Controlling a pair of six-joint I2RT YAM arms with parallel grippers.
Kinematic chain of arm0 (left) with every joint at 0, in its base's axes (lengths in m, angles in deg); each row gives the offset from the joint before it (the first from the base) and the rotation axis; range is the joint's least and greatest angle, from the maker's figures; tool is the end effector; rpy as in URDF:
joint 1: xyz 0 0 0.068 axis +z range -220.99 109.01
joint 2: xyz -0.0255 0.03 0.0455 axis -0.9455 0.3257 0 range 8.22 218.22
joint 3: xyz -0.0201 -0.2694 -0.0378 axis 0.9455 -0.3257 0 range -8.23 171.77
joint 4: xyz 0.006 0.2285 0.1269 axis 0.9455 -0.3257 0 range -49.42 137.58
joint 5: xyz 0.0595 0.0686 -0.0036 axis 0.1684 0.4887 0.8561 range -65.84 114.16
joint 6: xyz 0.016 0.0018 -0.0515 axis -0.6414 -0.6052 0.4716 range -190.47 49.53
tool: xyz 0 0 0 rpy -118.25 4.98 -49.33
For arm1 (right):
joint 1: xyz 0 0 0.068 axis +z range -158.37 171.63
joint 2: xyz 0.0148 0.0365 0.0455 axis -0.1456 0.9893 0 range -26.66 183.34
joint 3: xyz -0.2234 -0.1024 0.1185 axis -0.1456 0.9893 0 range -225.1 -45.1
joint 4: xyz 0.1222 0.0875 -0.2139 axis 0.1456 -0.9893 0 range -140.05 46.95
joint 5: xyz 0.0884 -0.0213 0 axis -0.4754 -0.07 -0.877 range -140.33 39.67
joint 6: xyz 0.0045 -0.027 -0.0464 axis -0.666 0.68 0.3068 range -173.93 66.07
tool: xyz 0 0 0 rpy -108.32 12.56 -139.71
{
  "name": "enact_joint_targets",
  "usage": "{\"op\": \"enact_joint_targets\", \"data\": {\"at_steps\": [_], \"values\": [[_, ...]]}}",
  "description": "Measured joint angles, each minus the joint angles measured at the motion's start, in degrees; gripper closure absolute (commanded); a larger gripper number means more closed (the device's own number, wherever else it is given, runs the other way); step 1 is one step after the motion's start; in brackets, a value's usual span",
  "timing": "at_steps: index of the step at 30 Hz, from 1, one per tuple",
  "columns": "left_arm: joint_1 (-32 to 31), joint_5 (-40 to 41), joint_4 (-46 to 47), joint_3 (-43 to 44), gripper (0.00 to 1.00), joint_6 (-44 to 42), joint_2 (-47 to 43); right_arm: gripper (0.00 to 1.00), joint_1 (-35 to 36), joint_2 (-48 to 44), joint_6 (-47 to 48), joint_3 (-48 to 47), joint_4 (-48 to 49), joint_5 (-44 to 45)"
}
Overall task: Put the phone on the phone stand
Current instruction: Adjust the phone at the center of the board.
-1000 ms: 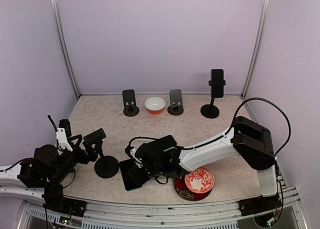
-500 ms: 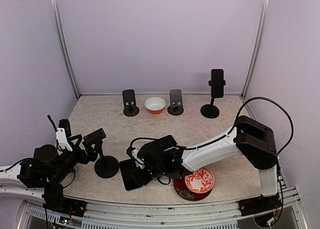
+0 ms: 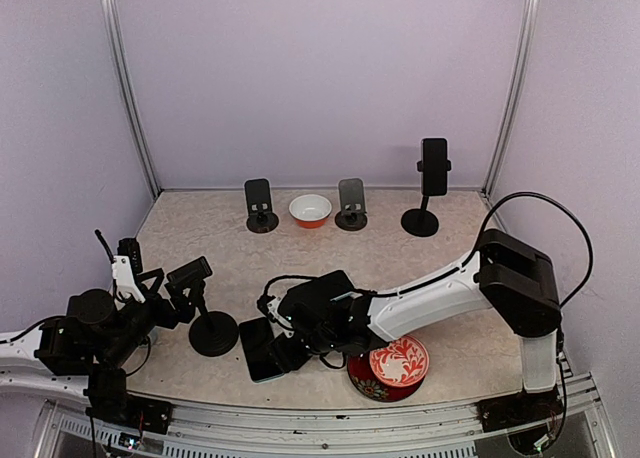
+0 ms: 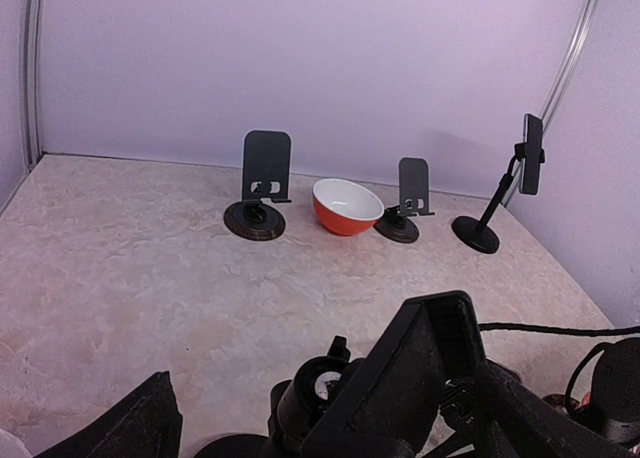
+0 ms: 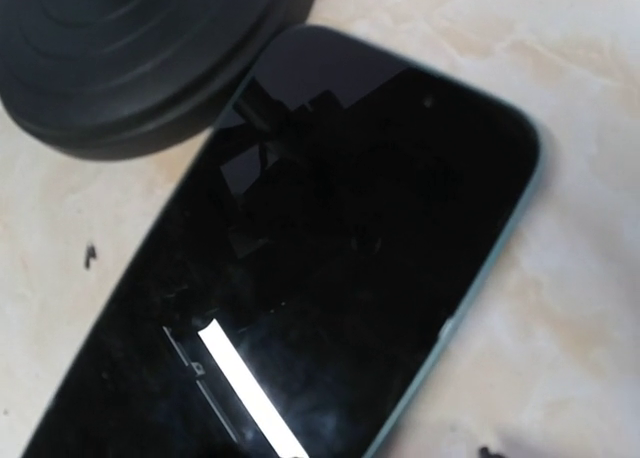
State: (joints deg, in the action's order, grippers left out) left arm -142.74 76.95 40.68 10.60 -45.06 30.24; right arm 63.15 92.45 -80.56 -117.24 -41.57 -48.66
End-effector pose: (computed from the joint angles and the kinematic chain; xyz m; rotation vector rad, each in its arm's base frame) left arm 0.0637 -0.1025 0.2419 0.0175 1.6985 -0.4706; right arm 0.1392 0.4135 0.1279 -0.9442 2.3247 0.7517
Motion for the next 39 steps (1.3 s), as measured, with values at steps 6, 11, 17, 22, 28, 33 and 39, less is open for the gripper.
{"op": "enact_joint_targets", "data": {"at_steps": [6,11,17,22,28,33,39], "values": [[0.0,0.0,0.02,0.07,0.01,-0.15,0.04,0.34,-0.11,-0.83,0.07,0.79,-0.7,0.0],[0.0,0.0,0.07,0.22,0.01,-0.2,0.04,0.22,-0.2,-1.6,1.25,1.33,-1.29,-0.5],[0.0,0.0,0.07,0.31,0.01,-0.22,0.04,0.13,-0.55,-4.7,2.29,3.3,-1.44,-2.64],[0.0,0.0,0.07,0.31,0.01,-0.2,0.04,0.1,-1.27,-7.78,3.26,3.87,-0.81,-4.48],[0.0,0.0,0.07,0.31,0.01,-0.2,0.04,0.0,-1.57,-9.64,4.07,3.78,-0.35,-4.42],[0.0,-0.02,0.07,0.31,0.01,-0.2,0.04,0.0,-1.29,-8.48,4.07,0.46,-4.35,-0.72],[0.0,-0.04,0.02,0.35,0.01,-0.15,0.04,0.0,0.85,0.61,2.8,-13.79,-10.45,7.3]]}}
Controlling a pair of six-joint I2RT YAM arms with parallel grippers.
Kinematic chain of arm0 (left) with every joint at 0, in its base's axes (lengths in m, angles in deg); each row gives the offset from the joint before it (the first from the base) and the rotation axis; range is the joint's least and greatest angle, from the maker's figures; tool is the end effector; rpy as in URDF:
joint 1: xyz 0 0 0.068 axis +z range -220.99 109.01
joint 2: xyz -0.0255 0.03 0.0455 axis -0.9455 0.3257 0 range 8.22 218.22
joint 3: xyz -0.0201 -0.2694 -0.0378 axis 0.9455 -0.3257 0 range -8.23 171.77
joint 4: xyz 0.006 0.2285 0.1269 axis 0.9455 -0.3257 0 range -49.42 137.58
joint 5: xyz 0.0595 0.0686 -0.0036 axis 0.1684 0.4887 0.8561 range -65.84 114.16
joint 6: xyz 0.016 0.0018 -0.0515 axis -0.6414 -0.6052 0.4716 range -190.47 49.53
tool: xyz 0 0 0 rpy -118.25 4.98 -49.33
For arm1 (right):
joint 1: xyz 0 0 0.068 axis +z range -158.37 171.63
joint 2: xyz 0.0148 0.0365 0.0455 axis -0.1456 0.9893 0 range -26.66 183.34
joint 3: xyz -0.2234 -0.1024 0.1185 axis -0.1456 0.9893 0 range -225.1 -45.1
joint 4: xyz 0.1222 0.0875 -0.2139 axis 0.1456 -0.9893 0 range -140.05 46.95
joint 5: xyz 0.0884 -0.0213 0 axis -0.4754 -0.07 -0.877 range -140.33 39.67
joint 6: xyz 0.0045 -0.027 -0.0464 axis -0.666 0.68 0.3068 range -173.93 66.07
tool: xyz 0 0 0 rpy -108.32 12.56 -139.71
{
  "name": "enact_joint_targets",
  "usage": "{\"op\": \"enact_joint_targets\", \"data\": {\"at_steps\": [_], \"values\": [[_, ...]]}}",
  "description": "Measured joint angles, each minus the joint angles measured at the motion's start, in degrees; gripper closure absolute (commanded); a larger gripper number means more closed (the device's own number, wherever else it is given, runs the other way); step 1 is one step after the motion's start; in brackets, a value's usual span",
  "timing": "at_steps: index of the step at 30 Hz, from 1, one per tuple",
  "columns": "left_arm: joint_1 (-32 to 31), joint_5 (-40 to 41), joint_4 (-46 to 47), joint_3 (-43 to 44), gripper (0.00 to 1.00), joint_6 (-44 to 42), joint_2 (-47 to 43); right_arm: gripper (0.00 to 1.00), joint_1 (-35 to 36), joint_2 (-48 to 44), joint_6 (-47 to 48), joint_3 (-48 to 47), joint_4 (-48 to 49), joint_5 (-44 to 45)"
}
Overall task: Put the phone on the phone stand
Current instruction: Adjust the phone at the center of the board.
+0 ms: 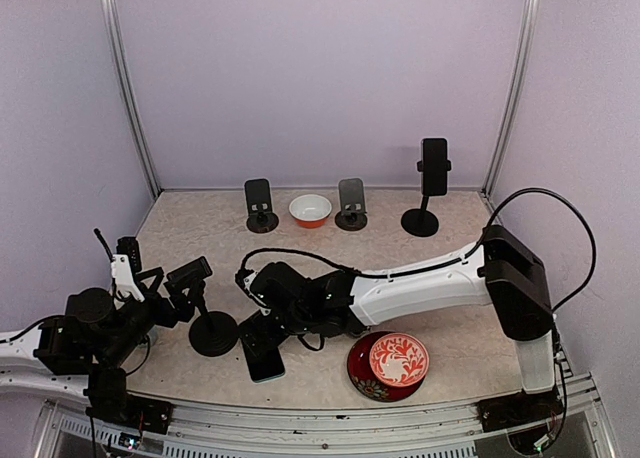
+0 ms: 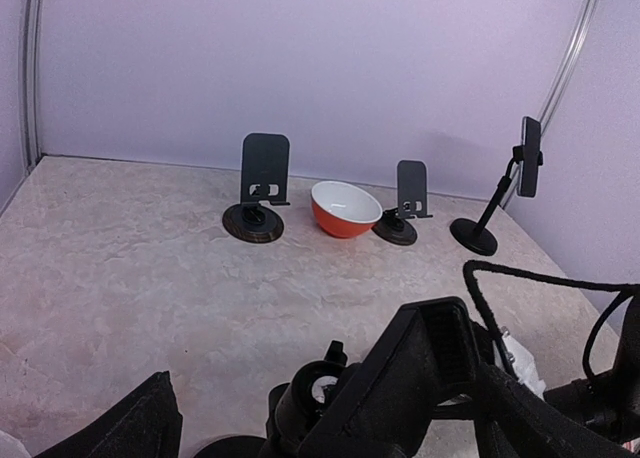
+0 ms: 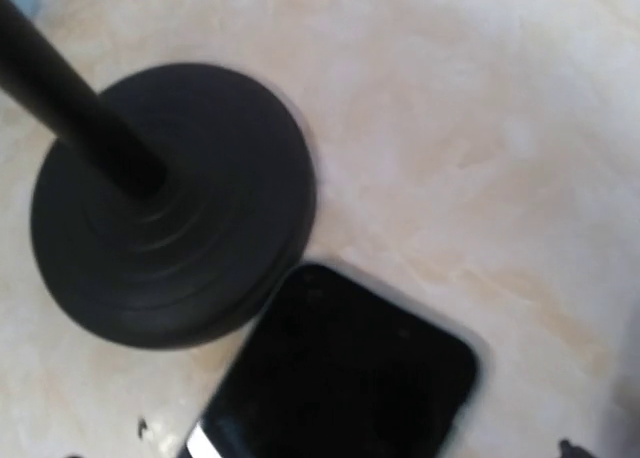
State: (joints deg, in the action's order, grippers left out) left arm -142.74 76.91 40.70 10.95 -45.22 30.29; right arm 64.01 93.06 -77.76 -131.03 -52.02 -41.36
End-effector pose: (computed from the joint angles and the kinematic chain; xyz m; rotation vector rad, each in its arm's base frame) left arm 0.0637 -0.1025 0.2439 0.0170 1.6954 -0.4734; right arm 0.1469 0.4444 0.1823 -0.9120 2.2224 0.6557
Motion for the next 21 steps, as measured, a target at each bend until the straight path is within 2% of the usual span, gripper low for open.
{"op": "enact_joint_targets", "data": {"at_steps": [3,13,21], "values": [[0.0,0.0,-0.09,0.24,0.01,0.17,0.0,0.0,1.22,3.76,-1.16,-4.33,-2.32,2.34],[0.0,0.02,-0.68,1.01,0.01,1.14,-0.02,0.0,2.12,10.49,-6.82,-9.4,-7.37,8.31],[0.0,0.07,-1.99,2.32,0.01,1.75,-0.02,0.0,2.1,11.76,-10.86,-10.12,-7.37,9.49]]}}
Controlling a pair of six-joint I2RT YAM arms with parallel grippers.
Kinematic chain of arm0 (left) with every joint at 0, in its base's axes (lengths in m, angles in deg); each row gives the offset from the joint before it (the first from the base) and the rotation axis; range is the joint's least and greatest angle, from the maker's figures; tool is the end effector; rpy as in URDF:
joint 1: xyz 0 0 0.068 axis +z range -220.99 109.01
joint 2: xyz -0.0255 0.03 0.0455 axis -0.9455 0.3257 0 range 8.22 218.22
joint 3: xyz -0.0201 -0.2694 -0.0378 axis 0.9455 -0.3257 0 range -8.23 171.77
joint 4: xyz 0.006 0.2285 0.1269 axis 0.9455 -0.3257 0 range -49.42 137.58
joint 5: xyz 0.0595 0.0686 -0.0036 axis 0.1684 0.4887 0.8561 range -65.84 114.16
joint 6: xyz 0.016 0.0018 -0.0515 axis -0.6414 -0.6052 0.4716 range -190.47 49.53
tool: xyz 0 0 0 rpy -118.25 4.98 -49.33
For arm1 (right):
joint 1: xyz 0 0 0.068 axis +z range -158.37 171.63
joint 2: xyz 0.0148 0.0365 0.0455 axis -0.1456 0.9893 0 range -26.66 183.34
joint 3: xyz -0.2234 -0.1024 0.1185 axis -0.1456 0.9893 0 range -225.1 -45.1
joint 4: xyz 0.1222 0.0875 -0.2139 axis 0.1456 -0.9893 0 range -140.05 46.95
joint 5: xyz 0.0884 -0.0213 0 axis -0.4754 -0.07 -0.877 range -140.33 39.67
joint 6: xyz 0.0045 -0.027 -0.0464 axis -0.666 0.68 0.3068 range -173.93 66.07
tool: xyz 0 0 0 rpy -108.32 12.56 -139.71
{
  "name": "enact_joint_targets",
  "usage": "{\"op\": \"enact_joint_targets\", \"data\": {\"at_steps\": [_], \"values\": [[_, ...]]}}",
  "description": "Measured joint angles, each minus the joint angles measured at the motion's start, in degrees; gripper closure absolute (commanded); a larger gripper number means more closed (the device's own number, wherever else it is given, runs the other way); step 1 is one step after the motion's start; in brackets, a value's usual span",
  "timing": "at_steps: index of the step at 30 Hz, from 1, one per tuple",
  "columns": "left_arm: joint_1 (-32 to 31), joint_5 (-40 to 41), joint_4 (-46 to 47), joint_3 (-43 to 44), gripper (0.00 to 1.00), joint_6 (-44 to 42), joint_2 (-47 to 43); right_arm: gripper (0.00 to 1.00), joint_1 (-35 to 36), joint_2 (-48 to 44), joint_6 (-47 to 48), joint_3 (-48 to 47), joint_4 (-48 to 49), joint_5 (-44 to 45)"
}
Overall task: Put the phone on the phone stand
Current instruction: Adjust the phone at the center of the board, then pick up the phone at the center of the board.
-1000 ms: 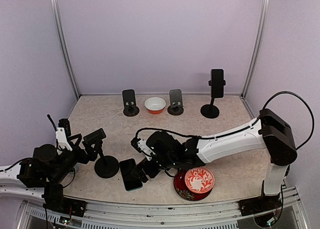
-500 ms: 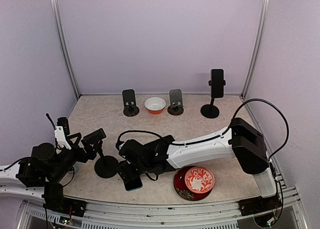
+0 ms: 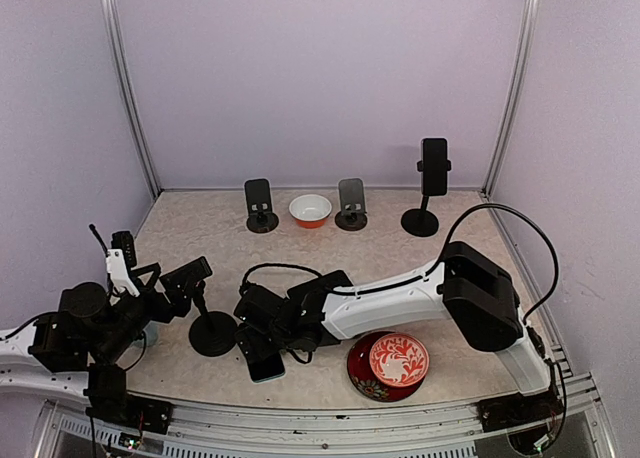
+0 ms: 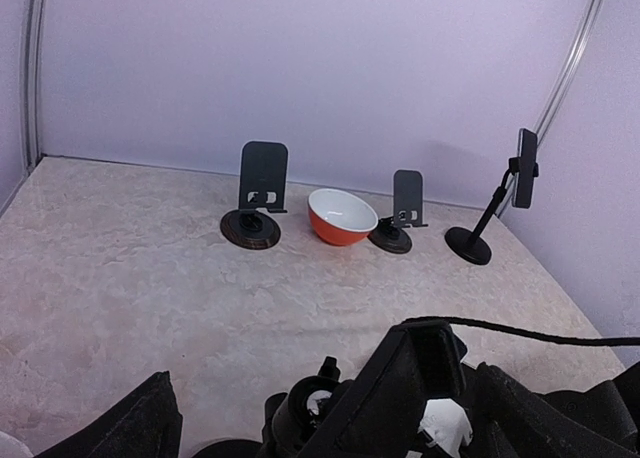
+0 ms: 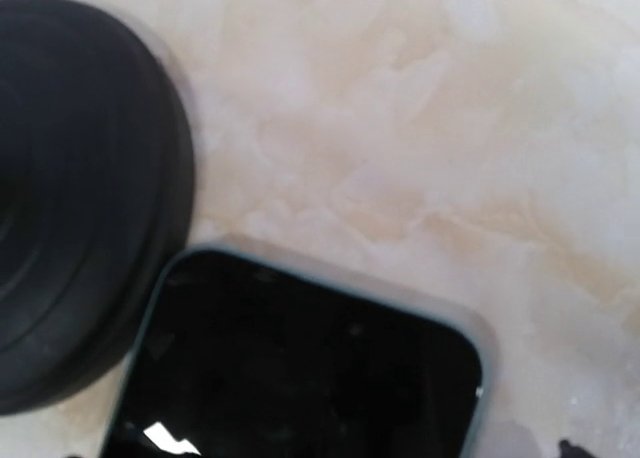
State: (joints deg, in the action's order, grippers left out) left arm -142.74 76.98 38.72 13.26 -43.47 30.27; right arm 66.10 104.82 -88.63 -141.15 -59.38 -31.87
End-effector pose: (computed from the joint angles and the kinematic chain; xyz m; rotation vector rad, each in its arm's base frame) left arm 0.0630 -0.1004 0.2545 -0.0136 1.6941 -0.5000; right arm 0.1436 0.4749 0.1335 -0.7071 2.3627 0.4637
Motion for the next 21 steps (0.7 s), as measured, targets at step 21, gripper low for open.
{"op": "enact_joint_targets", "data": {"at_steps": [21], "values": [[0.0,0.11,-0.26,1.49,0.01,0.2,0.0,0.0,1.75,6.67,-8.7,-12.92,-8.31,5.16]]}}
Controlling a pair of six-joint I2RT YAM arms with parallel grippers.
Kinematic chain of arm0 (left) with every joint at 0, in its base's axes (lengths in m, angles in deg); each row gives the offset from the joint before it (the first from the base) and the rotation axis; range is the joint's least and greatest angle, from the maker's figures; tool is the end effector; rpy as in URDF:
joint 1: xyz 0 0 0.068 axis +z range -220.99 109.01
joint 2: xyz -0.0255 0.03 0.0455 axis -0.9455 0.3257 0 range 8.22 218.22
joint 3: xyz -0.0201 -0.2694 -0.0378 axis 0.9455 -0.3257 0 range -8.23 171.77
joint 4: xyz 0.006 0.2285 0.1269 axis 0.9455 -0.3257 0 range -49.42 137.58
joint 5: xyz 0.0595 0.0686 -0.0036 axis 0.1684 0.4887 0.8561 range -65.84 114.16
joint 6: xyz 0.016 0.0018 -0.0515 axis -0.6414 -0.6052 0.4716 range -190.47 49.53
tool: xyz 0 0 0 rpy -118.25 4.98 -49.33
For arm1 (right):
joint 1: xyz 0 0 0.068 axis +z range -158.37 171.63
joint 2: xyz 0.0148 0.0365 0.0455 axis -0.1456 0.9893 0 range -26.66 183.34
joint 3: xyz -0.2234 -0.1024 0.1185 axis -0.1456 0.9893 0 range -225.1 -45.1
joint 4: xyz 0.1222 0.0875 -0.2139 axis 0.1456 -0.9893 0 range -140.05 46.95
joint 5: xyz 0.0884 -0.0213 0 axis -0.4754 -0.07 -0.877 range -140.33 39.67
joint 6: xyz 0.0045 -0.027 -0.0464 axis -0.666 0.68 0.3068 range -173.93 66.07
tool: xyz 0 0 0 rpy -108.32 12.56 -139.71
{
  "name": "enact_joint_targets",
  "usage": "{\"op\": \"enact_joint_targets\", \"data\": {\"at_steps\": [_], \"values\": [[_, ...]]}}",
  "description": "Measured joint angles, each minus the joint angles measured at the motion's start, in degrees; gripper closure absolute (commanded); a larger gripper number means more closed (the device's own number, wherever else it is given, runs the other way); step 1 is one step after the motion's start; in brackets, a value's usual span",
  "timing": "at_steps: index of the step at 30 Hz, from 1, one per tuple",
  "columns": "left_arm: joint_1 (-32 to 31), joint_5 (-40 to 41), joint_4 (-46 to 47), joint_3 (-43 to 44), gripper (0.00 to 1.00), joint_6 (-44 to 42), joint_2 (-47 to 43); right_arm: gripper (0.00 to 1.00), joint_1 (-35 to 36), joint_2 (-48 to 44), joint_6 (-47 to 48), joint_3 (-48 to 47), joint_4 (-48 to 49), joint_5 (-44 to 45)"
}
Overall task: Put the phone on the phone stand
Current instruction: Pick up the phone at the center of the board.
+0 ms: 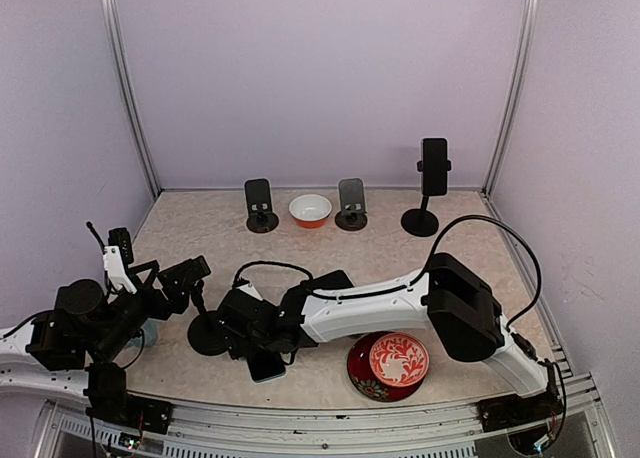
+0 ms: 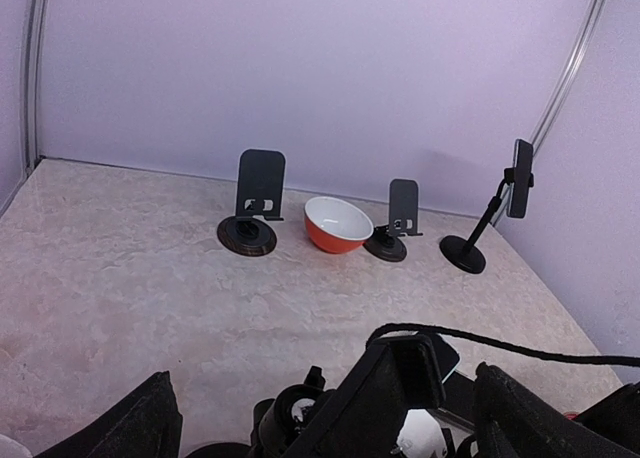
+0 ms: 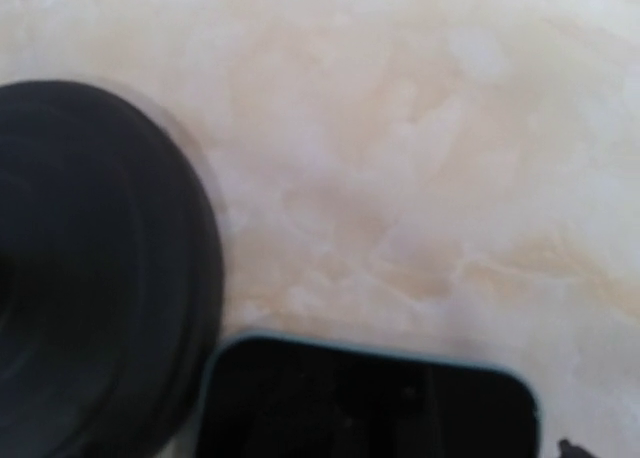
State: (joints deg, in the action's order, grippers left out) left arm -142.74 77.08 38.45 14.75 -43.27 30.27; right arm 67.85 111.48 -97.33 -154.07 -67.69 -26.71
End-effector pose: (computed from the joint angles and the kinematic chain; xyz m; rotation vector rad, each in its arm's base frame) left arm 0.0627 -0.0992 0.2628 -0.0309 1.6824 -0.5179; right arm 0.1383 0.5043 0.1366 -0.5304 2.3919 0.4333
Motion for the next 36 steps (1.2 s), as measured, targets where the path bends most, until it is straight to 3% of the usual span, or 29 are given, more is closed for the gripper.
{"op": "enact_joint_targets", "data": {"at_steps": [9,16,24,36], "values": [[0.0,-0.04,-0.04,0.09,0.01,-0.02,0.0,0.01,0.46,0.0,-1.25,1.79,-0.37,2.36],[0.0,-0.07,-0.39,1.77,0.01,-0.22,0.0,0.15,0.57,0.0,-0.57,2.05,-0.09,2.8],[0.02,-0.15,-0.63,3.37,0.01,-0.24,0.09,0.22,0.74,-0.09,-0.11,2.75,0.63,3.69],[0.02,-0.17,-1.36,4.42,0.01,0.68,0.26,0.23,0.74,-0.59,2.45,3.43,2.51,4.07]]}}
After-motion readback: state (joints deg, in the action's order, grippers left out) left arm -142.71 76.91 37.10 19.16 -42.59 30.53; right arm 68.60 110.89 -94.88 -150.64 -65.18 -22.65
